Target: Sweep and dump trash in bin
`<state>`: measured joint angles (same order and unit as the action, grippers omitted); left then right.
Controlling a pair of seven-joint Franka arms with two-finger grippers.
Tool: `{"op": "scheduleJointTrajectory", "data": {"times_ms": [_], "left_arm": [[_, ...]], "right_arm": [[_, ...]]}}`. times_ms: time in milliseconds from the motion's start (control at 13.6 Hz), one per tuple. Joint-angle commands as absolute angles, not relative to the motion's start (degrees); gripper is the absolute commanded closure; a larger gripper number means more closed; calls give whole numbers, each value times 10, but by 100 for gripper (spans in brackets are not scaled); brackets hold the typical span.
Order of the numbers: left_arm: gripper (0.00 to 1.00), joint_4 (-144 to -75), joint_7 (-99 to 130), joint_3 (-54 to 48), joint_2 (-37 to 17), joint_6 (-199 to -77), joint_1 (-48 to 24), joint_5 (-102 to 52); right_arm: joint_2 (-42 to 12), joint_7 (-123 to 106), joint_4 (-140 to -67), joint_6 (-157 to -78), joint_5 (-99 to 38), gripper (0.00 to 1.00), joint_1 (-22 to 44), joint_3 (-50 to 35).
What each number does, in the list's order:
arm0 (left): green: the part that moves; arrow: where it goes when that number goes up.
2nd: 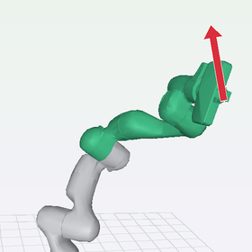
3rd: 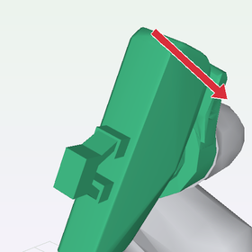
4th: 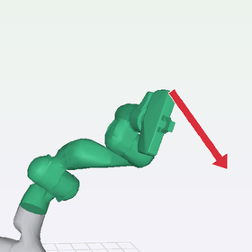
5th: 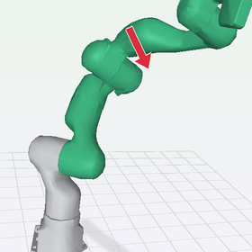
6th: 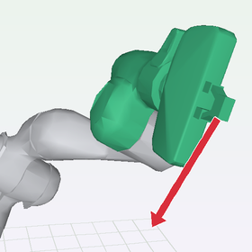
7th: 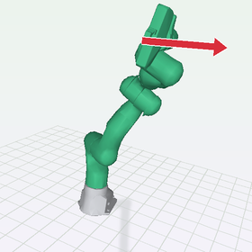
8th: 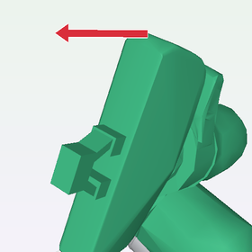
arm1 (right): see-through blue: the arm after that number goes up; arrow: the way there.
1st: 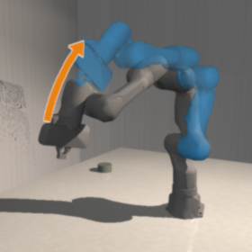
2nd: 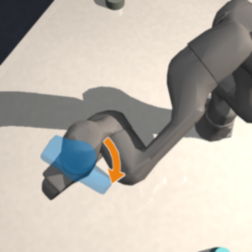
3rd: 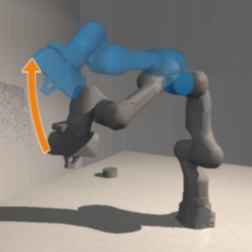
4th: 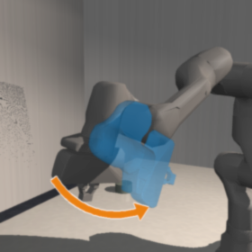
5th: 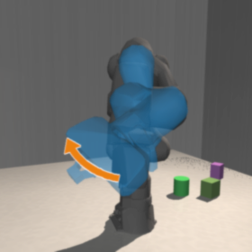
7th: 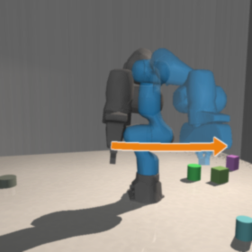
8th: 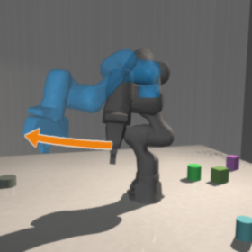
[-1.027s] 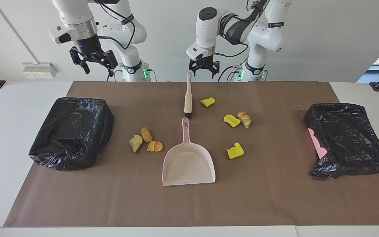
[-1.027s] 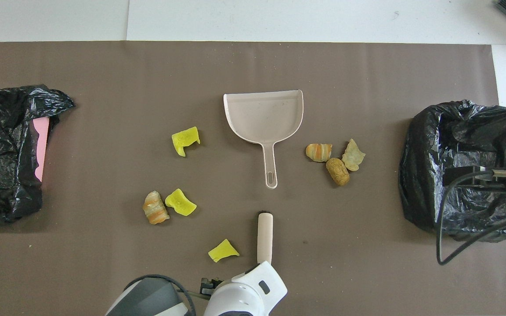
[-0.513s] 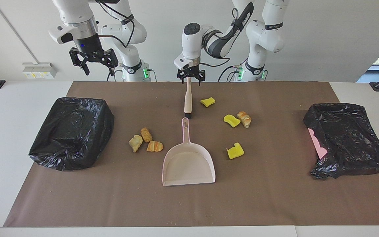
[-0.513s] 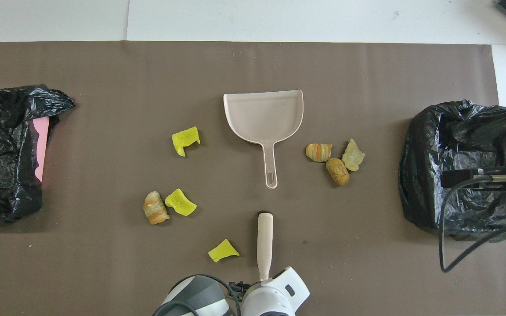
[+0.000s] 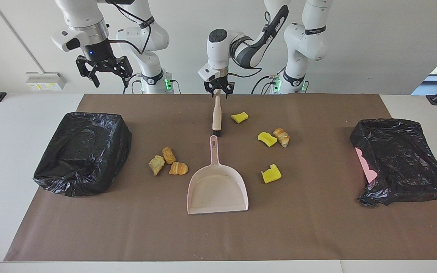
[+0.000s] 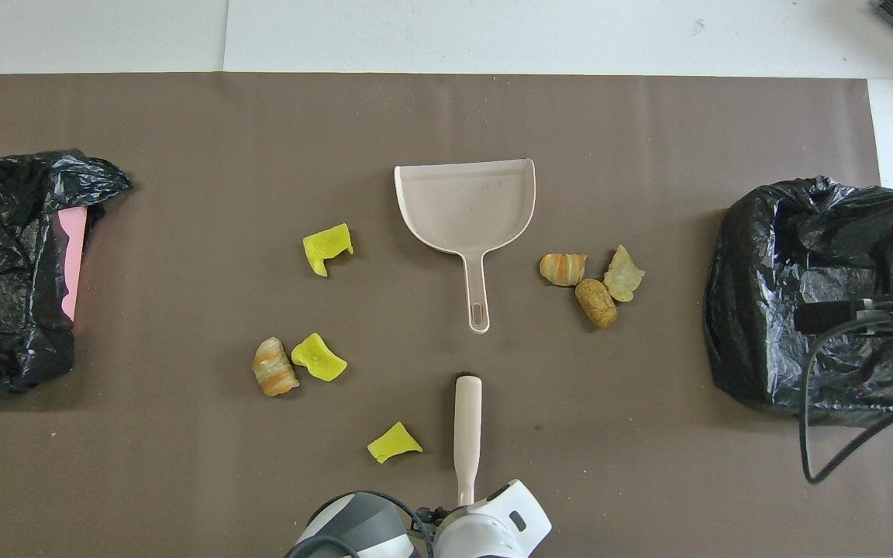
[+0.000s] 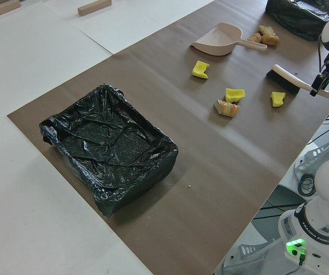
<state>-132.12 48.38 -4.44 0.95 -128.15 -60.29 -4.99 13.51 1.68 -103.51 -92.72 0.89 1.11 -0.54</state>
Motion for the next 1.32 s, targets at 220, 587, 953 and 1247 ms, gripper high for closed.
{"op": "scheduleJointTrajectory", "data": {"times_ms": [220, 587, 953, 1247], "left_arm": [[70, -1327, 490, -33, 12, -1281, -616, -83], [100, -1320, 476, -27, 36, -1224, -606, -83], [100, -1312, 399, -27, 83, -1096, -547, -82], [100, -1332, 356, -32, 112, -1063, -564, -85]], "right_arm": [[127, -3, -1028, -935, 4, 0, 86, 82], [85, -1, -969, -911, -3, 0, 82, 81], [87, 4, -972, -911, -6, 0, 44, 35], [73, 51, -974, -918, -6, 0, 64, 21]]}}
